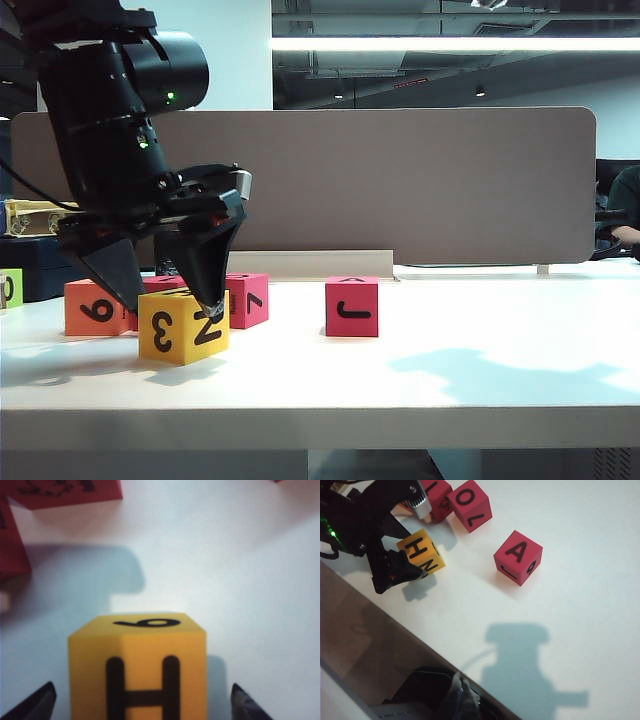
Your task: Select the appropriate blocks from the scattered letter blocks on the table and arrange them in a row to spell out "ALOHA".
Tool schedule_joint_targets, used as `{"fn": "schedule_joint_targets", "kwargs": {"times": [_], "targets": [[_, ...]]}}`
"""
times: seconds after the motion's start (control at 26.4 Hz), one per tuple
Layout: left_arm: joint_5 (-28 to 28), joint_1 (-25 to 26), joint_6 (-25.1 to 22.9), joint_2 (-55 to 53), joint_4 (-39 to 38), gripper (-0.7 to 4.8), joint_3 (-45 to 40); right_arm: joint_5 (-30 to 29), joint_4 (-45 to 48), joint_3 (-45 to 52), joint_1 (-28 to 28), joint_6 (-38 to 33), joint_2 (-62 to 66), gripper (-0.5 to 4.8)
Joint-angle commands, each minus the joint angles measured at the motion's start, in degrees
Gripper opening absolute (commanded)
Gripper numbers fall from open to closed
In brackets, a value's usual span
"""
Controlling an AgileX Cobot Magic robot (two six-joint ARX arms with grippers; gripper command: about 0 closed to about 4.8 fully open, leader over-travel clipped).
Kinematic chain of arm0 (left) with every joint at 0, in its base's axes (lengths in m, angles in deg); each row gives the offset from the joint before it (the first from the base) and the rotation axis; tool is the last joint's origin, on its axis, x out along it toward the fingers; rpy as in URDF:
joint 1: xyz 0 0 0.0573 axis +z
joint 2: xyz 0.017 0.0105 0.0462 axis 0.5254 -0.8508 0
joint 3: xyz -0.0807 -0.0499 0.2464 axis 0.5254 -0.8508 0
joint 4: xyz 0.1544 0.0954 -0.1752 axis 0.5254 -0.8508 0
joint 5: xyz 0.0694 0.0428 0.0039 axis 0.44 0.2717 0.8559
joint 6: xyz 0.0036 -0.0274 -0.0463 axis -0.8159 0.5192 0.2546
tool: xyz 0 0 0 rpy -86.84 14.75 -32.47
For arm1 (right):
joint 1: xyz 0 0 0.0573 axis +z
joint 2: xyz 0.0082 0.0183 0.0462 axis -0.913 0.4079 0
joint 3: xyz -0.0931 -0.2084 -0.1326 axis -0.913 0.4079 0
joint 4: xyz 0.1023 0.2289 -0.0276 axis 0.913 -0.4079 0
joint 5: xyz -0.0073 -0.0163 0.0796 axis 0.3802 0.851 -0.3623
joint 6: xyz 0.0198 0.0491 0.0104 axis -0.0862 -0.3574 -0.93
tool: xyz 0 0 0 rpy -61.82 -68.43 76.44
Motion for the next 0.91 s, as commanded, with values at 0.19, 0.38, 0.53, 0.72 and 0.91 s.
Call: {"fn": "schedule_joint_targets", "kwargs": {"times": [0.19,0.38,0.53,0.72,0.91], "targets": [[-0.26,-0.07,0.20,-0.44,3.41,3.34,0.07,-0.07,1.33,-0.28,0.07,0.17,-0.04,-0.05],[-0.90,-0.13,0.20,-0.44,4.42,2.67,0.07,-0.07,1.36,-0.28,0.07,0.17,-0.04,-0.05],[-0.90,-0.13,0.22,-0.44,4.76,2.67,0.07,-0.04,1.36,-0.28,0.07,0.17,-0.04,-0.05],[-1.29,-0.20,1.09,-0.44,5.95,2.67,0.11,-0.04,1.38,-0.28,0.07,0.17,-0.02,-0.05],[-2.69,-0.48,1.77,-0.44,8.07,2.67,0.20,0.02,1.40,-0.28,0.07,0.17,0.00,-0.05]]}}
